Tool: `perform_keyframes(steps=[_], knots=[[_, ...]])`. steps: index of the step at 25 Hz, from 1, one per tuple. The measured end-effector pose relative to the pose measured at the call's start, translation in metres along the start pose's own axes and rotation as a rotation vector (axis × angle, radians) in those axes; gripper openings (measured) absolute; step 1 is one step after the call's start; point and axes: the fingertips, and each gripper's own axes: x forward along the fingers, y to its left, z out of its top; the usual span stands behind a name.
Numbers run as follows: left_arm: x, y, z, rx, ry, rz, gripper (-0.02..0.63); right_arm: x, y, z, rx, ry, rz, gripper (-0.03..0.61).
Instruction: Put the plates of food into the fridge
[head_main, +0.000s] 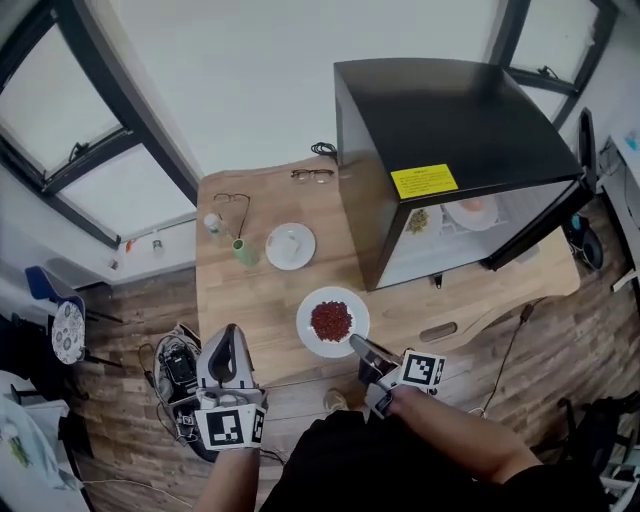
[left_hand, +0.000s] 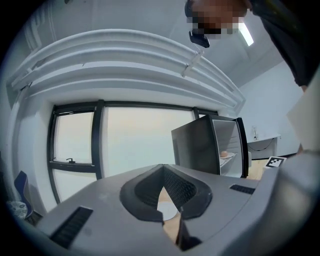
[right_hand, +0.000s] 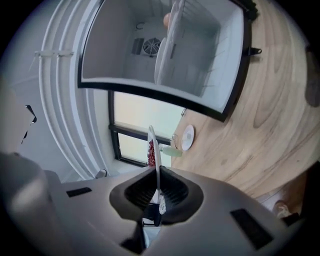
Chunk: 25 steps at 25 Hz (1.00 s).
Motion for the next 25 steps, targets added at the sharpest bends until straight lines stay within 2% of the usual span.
perform_keyframes(steps=[11, 14, 18, 25], knots=[[0.061, -0.084, 0.023, 0.012, -0.044, -0.170, 0.003, -0.076, -0.001, 0.075, -0.030, -0.166, 0.009, 0.032], [0.076, -0.104, 0.029, 0.016, -0.051, -0.203, 0.003, -0.097, -0.009, 0.093, -0.016, -0.216, -0.018, 0.032], [0.092, -0.128, 0.036, 0.019, -0.060, -0.237, 0.003, -0.118, -0.021, 0.115, 0.001, -0.262, -0.054, 0.032], [0.113, -0.155, 0.044, 0.036, -0.062, -0.255, 0.003, -0.135, -0.028, 0.152, -0.025, -0.298, -0.050, 0.032]])
